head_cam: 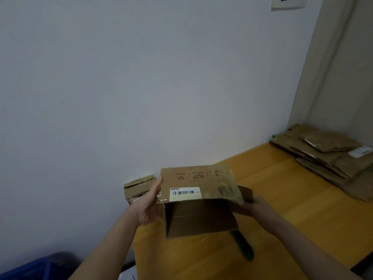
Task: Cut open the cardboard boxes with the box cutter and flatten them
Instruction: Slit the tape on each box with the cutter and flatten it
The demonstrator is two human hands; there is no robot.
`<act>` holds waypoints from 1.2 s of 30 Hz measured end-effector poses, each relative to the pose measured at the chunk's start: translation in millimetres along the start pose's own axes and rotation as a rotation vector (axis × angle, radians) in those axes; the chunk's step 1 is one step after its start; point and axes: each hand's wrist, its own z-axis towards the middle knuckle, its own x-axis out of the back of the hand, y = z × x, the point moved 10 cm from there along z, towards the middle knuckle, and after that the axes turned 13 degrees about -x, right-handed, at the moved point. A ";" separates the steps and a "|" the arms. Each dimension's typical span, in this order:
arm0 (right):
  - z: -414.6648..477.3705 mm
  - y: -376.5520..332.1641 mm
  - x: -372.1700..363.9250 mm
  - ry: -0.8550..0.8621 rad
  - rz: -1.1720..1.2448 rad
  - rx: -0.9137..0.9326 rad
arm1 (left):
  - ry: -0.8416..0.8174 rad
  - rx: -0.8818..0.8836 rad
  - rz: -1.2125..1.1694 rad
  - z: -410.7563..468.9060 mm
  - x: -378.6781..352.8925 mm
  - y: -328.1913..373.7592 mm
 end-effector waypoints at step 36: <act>18.1 38.4 -28.0 0.118 -0.110 -0.438 | -0.058 -1.127 1.158 -31.7 -70.5 37.5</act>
